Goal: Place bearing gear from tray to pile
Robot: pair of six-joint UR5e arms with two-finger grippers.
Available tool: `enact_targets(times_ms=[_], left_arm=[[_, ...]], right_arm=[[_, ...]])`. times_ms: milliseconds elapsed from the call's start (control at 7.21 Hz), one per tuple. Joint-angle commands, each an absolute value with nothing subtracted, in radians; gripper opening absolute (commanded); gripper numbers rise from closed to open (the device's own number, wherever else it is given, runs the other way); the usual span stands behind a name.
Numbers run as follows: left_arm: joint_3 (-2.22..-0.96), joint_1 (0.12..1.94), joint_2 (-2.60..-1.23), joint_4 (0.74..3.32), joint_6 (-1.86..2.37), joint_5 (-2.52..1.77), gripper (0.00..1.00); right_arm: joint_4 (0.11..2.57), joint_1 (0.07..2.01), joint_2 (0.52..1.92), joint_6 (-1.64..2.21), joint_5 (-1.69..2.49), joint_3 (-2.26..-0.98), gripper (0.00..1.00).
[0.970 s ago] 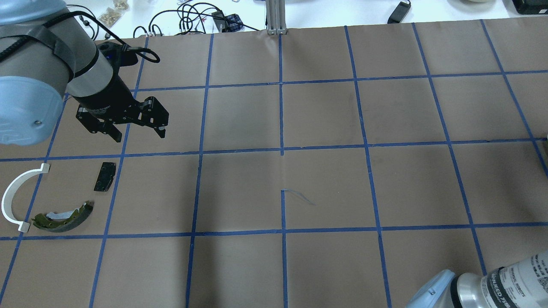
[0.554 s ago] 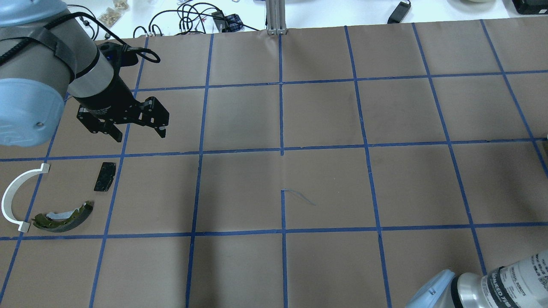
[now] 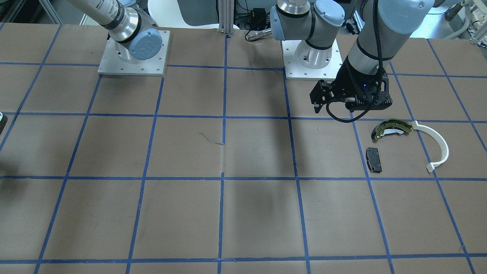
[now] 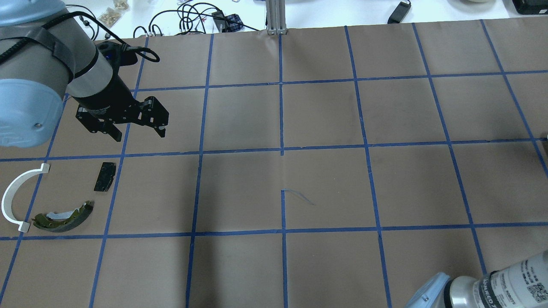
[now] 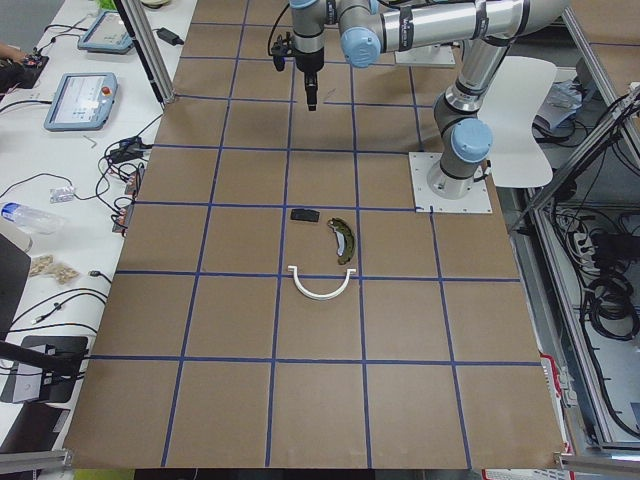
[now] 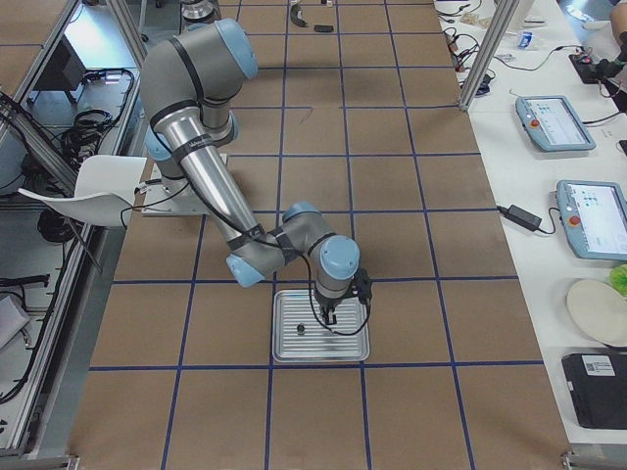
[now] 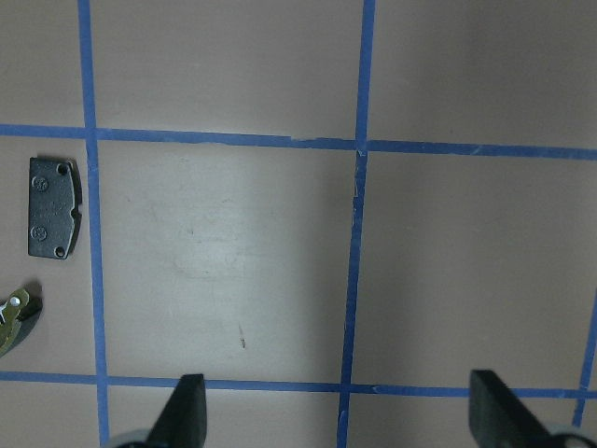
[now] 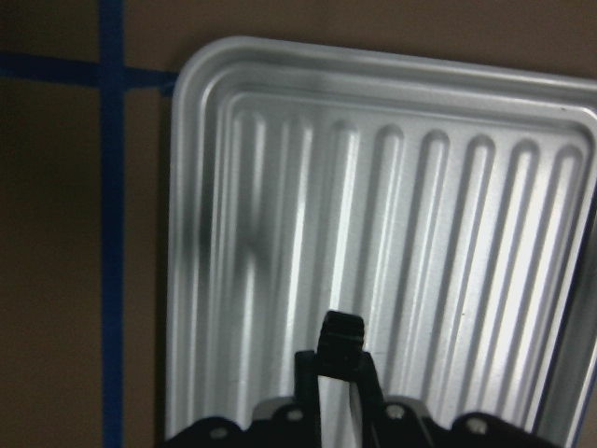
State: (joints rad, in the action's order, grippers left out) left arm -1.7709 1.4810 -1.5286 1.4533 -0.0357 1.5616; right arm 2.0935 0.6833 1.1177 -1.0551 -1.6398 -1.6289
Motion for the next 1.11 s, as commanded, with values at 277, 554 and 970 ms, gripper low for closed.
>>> enact_targets(times_ms=[277, 554, 970], left_arm=[[-1.773, 1.477, -1.522, 1.43, -0.037, 1.562, 1.0], [-1.778, 1.476, -1.523, 1.421, -0.037, 1.562, 1.0], [-1.776, 1.477, -1.532, 1.416, -0.04, 1.658, 1.0]], right_arm=[[1.959, 1.393, 1.266, -0.479, -1.528, -1.631, 0.0], [1.973, 1.717, 1.252, 0.001, -1.51, -1.631, 0.0], [2.104, 1.948, 1.171, 0.459, -1.427, -1.641, 0.0]])
